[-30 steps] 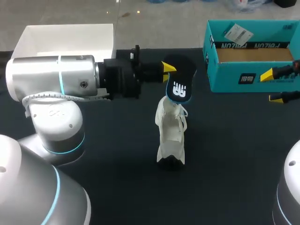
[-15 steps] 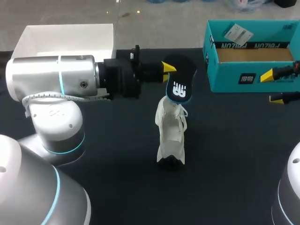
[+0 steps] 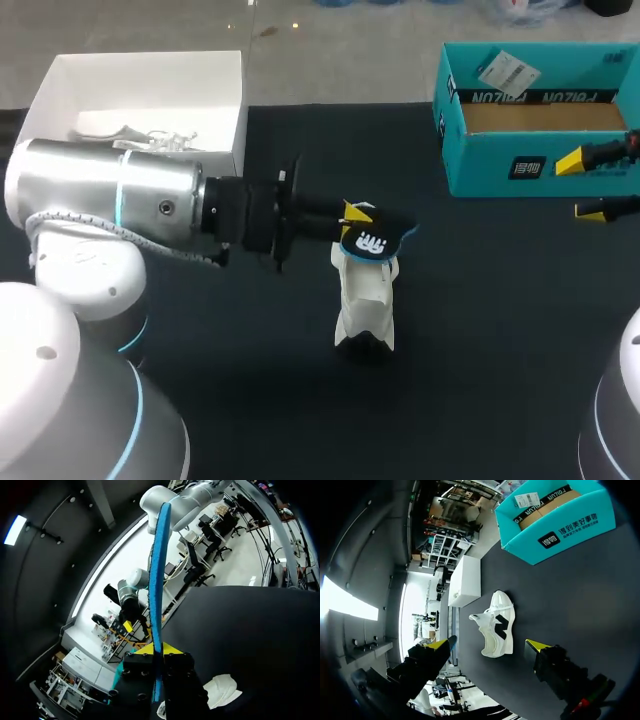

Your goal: Take the shoe out of the shoebox, open the shoe tongue, remove and reinsert the insole, then place the shoe into the shoebox

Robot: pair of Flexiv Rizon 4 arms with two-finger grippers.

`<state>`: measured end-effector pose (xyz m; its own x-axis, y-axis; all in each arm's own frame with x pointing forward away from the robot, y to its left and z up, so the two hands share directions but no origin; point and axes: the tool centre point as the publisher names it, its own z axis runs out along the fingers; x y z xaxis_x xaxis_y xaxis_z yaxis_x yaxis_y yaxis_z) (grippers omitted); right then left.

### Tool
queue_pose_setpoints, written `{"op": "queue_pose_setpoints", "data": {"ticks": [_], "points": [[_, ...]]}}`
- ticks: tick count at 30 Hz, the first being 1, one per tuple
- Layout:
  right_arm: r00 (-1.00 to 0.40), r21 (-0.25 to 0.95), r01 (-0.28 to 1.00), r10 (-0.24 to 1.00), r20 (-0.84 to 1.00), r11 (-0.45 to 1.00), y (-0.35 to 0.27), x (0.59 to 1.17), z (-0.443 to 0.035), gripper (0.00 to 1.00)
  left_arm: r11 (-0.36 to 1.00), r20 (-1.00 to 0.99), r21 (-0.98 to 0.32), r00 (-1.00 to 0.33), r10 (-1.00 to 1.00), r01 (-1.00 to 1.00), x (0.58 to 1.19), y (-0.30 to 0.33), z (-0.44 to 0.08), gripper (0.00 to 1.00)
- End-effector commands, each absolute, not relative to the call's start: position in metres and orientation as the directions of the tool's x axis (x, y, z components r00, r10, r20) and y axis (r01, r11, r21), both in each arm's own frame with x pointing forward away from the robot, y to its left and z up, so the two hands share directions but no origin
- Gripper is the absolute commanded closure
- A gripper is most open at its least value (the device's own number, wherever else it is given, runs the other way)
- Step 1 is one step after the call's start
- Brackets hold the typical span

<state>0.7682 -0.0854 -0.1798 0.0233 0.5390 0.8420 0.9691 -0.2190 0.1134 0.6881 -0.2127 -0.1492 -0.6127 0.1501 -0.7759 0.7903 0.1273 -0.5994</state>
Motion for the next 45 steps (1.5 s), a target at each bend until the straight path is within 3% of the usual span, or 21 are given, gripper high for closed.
{"op": "queue_pose_setpoints", "data": {"ticks": [1,14,26,45], "points": [[0.026,0.113,0.969,0.542,0.840,-0.220,-0.085,0.767,-0.180,0.00,0.155,-0.773,-0.594,-0.613,0.160,0.789,0.668,-0.186,-0.156,1.00],[0.026,0.113,0.969,0.542,0.840,-0.220,-0.085,0.767,-0.180,0.00,0.155,-0.773,-0.594,-0.613,0.160,0.789,0.668,-0.186,-0.156,1.00],[0.026,0.113,0.969,0.542,0.840,-0.220,-0.085,0.767,-0.180,0.00,0.108,-0.747,-0.622,-0.629,0.213,0.775,0.679,-0.190,-0.217,1.00],[0.026,0.113,0.969,0.542,0.840,-0.220,-0.085,0.767,-0.180,0.00,0.116,-0.717,-0.653,-0.660,0.224,0.748,0.680,-0.198,-0.228,1.00]]}}
